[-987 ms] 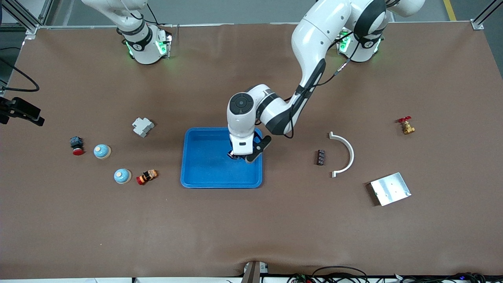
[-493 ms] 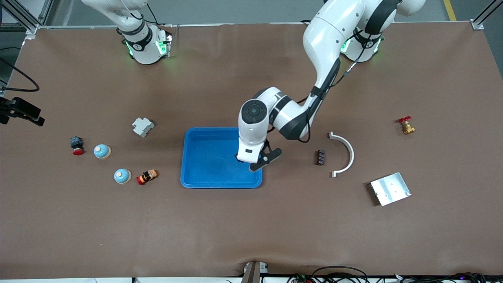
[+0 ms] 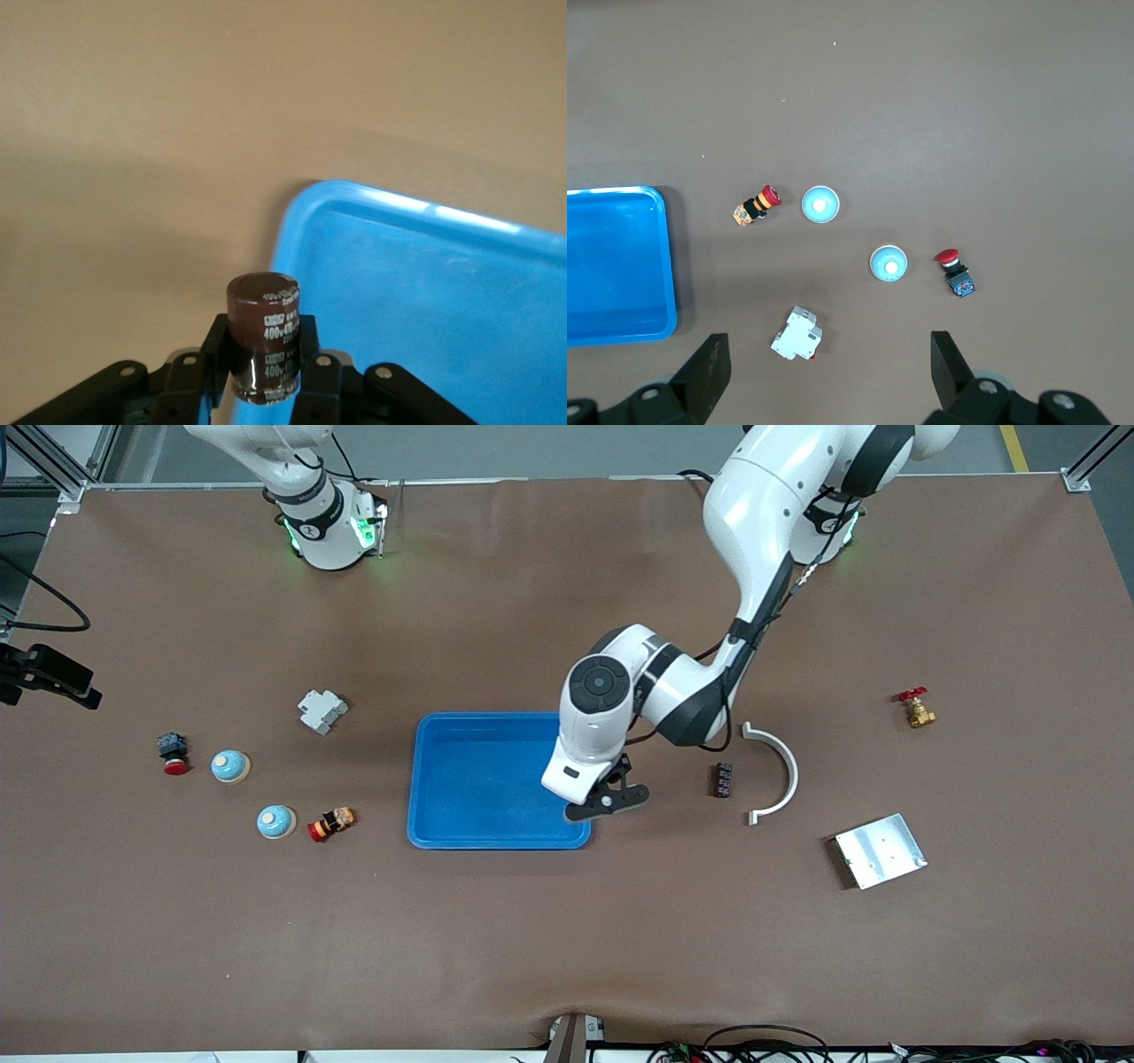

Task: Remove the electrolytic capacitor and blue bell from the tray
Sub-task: 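Carry the capacitor with the left gripper toward the white arc, then lower the capacitor beside the white arc and open the left gripper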

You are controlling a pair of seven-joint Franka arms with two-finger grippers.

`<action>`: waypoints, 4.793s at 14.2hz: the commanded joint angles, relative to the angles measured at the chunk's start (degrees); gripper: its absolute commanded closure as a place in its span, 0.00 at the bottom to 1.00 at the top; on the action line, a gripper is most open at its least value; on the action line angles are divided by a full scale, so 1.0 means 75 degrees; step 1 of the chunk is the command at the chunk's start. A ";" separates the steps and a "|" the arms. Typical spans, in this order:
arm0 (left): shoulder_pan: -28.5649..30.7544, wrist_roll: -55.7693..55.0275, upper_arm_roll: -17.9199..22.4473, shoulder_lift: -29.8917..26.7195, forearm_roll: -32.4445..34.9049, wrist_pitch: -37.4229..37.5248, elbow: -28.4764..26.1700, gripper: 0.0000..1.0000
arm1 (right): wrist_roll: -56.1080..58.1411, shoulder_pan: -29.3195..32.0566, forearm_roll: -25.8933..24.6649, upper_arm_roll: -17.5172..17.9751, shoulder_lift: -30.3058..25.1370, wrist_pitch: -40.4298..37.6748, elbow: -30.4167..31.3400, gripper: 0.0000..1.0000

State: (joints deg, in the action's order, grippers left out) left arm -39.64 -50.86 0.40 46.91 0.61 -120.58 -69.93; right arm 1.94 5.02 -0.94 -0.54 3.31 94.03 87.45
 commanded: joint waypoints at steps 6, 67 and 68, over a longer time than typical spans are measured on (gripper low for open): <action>0.1194 0.3530 -0.0088 -0.1917 0.0095 0.0163 -0.2276 1.00 | 0.0023 0.0034 0.0078 0.0001 -0.0055 -0.0045 -0.0023 0.00; 0.4337 0.6945 -0.0100 -0.2563 0.0013 -0.3856 -0.6977 1.00 | 0.0082 0.0081 0.0335 -0.0022 -0.0054 -0.0221 -0.0011 0.00; 0.4337 0.6957 -0.0100 -0.2552 0.0013 -0.3856 -0.6966 0.92 | 0.0093 0.0093 0.0371 -0.0022 -0.0054 -0.0209 -0.0011 0.00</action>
State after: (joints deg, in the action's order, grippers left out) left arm -6.78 1.00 -0.32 27.10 0.60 -148.62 -122.28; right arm 1.93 5.23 0.33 -0.82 3.31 93.08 87.45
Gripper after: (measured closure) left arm 0.656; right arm 0.000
